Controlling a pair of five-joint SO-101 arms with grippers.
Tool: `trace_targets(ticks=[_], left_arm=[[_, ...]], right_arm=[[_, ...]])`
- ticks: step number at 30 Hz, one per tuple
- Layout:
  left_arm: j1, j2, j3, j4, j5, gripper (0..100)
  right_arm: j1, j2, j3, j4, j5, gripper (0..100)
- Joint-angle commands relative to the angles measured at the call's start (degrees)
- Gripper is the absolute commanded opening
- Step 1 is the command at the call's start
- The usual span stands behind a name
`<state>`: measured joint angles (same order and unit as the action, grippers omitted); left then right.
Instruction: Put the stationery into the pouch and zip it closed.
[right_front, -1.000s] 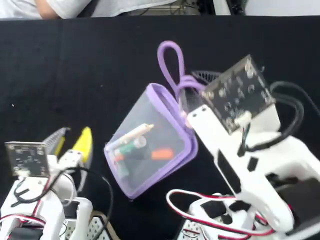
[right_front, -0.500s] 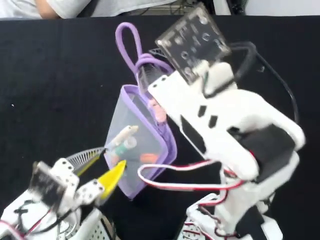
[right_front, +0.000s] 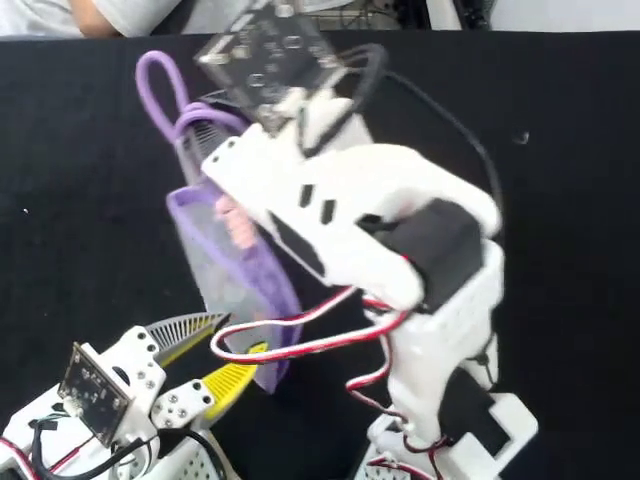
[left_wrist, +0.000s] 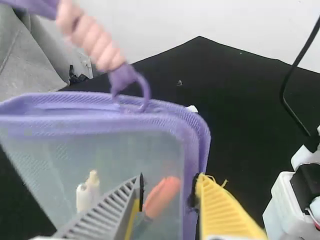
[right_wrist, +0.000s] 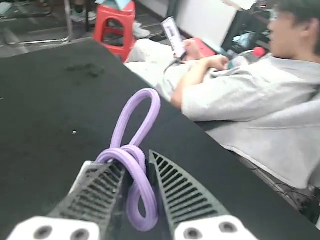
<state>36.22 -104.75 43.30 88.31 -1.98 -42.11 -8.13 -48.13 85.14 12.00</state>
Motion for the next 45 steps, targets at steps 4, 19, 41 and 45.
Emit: trace_targets(ticks=[4, 19, 41, 45], left_arm=[[0.31, 0.00, -1.98, 0.70, 0.00, 19], [0.22, 0.00, -1.54, -2.20, 2.64, 19], [-21.67, 0.00, 0.92, -1.23, -3.87, 18], [-21.76, 0.00, -1.80, 1.49, -4.13, 18]], right_arm=[[0.35, -0.40, -6.73, -3.96, -0.18, 1.1], [-4.22, 2.51, -8.40, -4.66, -2.11, 1.1], [1.93, -2.24, -15.52, 2.29, -2.64, 1.1], [2.29, -2.24, -15.87, 2.37, -2.64, 1.1]])
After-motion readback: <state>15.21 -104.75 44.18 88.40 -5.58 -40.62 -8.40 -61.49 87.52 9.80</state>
